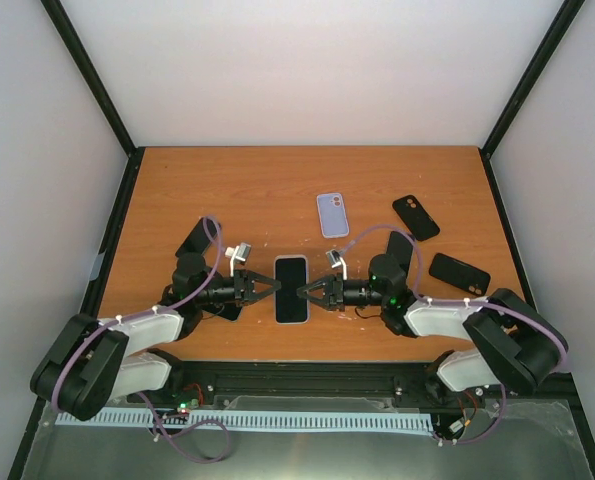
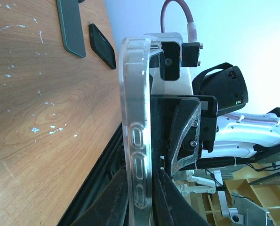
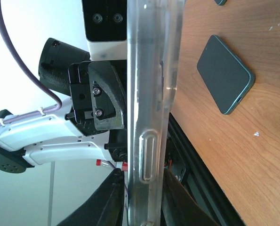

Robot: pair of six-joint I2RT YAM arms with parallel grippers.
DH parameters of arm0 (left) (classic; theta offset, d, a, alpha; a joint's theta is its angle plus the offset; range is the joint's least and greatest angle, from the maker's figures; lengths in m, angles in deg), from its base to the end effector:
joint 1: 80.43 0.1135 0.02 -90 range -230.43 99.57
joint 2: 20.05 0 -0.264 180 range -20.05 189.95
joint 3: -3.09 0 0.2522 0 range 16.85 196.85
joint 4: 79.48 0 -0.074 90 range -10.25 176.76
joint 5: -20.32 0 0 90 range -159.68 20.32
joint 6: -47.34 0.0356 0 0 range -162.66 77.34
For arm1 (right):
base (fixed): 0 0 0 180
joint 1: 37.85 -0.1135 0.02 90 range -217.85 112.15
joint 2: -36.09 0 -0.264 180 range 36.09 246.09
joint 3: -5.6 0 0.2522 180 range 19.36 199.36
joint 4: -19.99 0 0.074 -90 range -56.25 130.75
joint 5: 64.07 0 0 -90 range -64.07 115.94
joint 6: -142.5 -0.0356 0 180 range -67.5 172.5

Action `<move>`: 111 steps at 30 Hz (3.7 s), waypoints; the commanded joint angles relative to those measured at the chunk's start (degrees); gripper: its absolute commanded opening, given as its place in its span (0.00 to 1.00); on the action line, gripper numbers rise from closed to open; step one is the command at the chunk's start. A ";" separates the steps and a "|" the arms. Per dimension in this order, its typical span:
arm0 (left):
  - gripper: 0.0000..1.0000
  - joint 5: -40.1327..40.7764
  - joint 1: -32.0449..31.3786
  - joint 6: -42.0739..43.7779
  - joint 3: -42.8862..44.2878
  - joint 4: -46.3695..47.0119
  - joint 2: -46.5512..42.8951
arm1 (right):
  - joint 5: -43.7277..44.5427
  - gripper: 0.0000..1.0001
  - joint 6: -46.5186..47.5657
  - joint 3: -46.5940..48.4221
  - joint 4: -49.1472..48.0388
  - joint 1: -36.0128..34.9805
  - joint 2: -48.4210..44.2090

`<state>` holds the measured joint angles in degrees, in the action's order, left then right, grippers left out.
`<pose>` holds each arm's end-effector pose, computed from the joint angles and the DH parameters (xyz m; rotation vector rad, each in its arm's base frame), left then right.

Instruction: Put the phone into the phone case

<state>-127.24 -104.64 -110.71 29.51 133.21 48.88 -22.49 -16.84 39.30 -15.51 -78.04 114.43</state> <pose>0.1726 -0.1105 0.1736 0.1087 2.1490 -1.9287 0.1680 0.1768 0.1793 -0.2464 2.2017 1.9763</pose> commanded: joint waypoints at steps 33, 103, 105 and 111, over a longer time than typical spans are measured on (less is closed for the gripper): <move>0.15 12.93 0.10 -11.23 -1.06 -2.10 -4.39 | 15.78 0.24 -11.81 -2.46 -16.09 -6.75 7.76; 0.15 -15.19 0.04 28.76 14.78 -55.24 -20.46 | 5.08 0.79 26.76 10.61 40.80 1.51 -14.05; 0.15 -15.92 0.04 29.34 14.80 -55.25 -20.21 | 2.87 0.73 27.21 11.74 40.75 1.59 -13.09; 0.16 -16.08 0.04 30.96 14.88 -58.33 -19.54 | 0.21 0.37 25.55 11.68 37.17 1.85 -12.78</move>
<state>-140.48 -104.59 -83.22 41.25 76.27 29.34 -19.08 7.60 50.36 21.15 -76.66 101.73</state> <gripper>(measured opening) 0.177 0.463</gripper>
